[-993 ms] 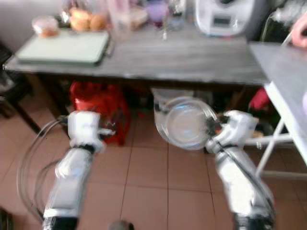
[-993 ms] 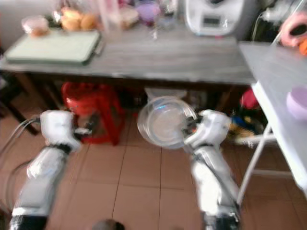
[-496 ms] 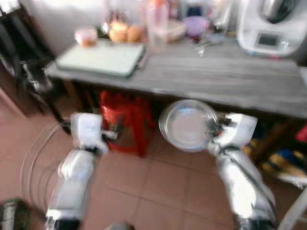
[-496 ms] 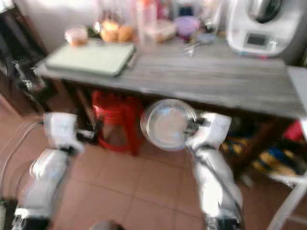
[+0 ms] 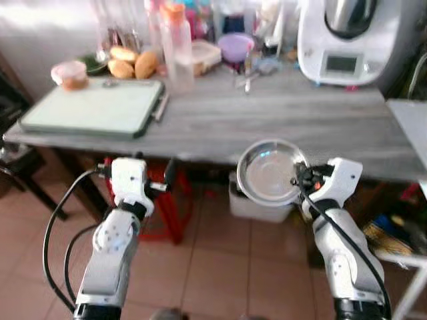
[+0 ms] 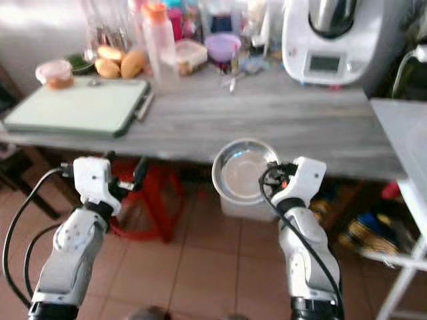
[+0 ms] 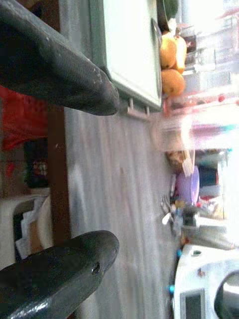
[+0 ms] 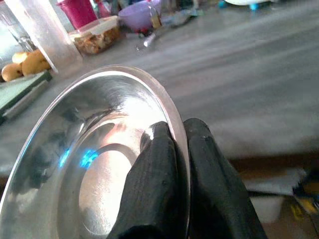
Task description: Setting the table
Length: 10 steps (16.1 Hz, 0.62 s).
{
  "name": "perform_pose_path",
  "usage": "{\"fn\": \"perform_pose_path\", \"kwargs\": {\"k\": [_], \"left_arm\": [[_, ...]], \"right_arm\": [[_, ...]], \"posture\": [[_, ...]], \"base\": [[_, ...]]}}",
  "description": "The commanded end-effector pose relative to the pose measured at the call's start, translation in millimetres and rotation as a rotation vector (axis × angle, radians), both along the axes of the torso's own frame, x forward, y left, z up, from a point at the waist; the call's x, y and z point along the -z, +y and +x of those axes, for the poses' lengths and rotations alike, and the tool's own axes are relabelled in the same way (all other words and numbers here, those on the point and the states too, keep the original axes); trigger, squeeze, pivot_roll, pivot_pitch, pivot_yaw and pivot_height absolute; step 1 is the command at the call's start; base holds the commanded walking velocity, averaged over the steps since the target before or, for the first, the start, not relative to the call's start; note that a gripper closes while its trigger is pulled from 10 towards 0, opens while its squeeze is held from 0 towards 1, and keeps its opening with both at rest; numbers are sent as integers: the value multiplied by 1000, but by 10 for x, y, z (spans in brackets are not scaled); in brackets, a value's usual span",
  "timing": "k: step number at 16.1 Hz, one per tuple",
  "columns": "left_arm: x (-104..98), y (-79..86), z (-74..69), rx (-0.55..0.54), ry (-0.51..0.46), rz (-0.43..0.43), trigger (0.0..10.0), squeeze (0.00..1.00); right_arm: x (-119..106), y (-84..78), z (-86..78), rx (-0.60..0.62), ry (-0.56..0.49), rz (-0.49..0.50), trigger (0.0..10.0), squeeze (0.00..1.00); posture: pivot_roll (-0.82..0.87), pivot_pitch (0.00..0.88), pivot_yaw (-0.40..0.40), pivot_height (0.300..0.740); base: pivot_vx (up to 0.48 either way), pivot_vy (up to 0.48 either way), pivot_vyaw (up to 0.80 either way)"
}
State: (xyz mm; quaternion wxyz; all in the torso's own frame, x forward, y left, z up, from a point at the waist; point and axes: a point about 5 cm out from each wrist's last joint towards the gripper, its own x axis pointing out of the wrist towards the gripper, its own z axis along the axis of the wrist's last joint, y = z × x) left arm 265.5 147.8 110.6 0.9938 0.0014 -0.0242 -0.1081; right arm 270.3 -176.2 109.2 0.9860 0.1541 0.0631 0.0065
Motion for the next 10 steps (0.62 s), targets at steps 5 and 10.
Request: {"fn": "perform_pose_path", "kwargs": {"k": [5,10], "left_arm": [[10,41,-15,-4,10,9,10000,0],[41,29,-88,43,35,-4,10000,0]], "right_arm": [[-77,32,61,23,-29,-11,10000,0],[-20,-162,75,183,12,-46,10000,0]], "posture": [[-28,0,25,740],[-24,0,26,740]], "base": [[419,0,0],[132,0,0]]}}
